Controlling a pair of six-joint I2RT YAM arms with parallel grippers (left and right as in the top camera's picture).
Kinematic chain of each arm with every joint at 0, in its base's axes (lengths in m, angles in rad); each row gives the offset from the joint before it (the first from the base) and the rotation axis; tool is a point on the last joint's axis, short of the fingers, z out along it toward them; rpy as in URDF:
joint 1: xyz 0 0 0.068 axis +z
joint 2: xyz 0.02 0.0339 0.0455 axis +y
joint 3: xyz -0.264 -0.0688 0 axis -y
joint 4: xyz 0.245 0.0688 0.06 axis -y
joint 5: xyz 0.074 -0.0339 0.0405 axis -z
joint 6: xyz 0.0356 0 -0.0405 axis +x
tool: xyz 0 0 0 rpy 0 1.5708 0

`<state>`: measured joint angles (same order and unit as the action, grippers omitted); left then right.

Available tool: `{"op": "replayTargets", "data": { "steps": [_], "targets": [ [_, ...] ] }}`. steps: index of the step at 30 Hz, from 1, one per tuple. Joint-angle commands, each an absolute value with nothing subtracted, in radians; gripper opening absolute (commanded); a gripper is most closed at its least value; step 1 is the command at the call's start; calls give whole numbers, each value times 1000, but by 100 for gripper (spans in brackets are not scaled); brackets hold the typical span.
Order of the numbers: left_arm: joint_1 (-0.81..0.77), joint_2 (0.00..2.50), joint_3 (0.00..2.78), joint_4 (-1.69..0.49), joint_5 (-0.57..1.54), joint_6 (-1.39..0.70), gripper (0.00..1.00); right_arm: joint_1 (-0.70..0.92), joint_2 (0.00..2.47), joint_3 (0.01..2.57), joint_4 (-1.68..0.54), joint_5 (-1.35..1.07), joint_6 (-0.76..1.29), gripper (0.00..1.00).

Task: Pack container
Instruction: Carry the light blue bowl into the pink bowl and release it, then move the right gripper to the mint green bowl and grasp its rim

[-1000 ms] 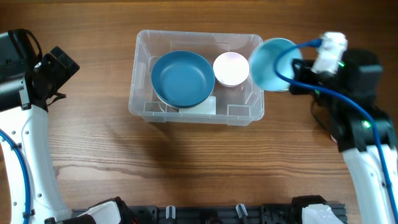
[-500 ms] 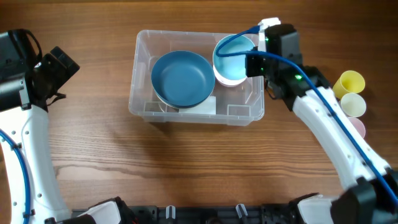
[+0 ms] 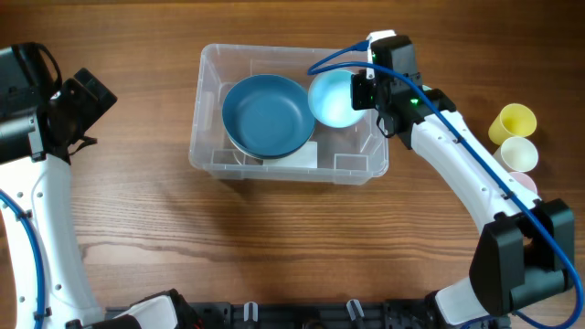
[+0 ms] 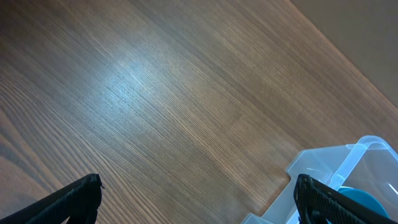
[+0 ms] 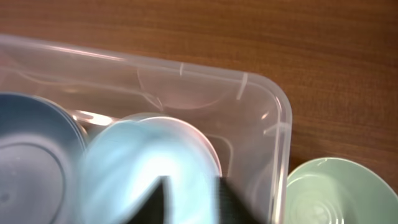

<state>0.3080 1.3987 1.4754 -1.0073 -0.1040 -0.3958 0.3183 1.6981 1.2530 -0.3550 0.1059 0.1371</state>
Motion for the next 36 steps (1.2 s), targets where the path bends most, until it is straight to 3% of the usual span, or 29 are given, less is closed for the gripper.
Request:
{"op": "replayTargets", "data": {
  "steps": [1,8,24,36],
  "targets": [
    [313,1390,1488,-1008,-103,-405,100,320,1703,1283,-332,78,132,55],
    [313,1390,1488,-1008,-103,-405,100,317,1622,1283,-362,85,173,58],
    [313,1390,1488,-1008,-102,-405,100,186,1215,1283,-742,315,378,57],
    [313,1390,1488,-1008,-103,-405,100,70,1225,1282,-907,318,418,59]
  ]
}}
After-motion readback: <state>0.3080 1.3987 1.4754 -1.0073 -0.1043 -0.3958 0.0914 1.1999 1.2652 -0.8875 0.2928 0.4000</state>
